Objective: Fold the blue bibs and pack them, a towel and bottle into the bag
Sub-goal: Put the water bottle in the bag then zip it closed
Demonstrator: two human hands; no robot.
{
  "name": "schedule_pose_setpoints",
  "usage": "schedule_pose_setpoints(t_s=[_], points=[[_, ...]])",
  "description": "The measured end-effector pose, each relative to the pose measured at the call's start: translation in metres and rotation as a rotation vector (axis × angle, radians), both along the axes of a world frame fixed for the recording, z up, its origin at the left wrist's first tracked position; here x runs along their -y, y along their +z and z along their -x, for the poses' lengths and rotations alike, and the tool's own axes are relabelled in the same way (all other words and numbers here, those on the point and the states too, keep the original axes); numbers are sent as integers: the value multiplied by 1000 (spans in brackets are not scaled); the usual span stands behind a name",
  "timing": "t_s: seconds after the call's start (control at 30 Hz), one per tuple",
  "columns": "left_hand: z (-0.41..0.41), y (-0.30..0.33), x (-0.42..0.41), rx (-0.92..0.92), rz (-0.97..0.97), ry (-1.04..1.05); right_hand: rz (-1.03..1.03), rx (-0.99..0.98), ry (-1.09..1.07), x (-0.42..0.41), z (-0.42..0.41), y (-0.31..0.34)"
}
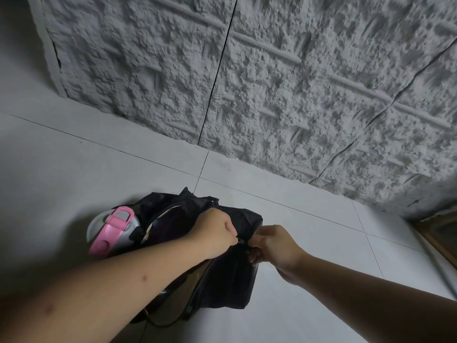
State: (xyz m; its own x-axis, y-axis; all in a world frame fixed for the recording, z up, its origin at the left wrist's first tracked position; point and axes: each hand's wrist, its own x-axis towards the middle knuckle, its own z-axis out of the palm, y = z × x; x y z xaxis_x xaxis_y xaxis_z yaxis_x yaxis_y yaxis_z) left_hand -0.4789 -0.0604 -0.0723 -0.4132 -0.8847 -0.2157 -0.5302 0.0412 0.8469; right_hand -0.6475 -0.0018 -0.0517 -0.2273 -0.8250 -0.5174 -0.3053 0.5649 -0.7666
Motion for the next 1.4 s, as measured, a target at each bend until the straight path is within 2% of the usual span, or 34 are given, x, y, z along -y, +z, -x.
schedule_pose_setpoints(t_s=[0.2, 0.43, 0.6, 1.4], points=[[-10, -3, 3, 42, 69, 18, 11, -35, -40, 3, -8, 4], [-20, 2, 15, 212, 134, -30, 65, -99, -94, 7, -11, 9], [-32, 10, 20, 257, 167, -17, 100, -130, -140, 9, -2, 13], [-83, 15, 23, 587, 424, -61, 70, -343, -287, 14, 33, 6]])
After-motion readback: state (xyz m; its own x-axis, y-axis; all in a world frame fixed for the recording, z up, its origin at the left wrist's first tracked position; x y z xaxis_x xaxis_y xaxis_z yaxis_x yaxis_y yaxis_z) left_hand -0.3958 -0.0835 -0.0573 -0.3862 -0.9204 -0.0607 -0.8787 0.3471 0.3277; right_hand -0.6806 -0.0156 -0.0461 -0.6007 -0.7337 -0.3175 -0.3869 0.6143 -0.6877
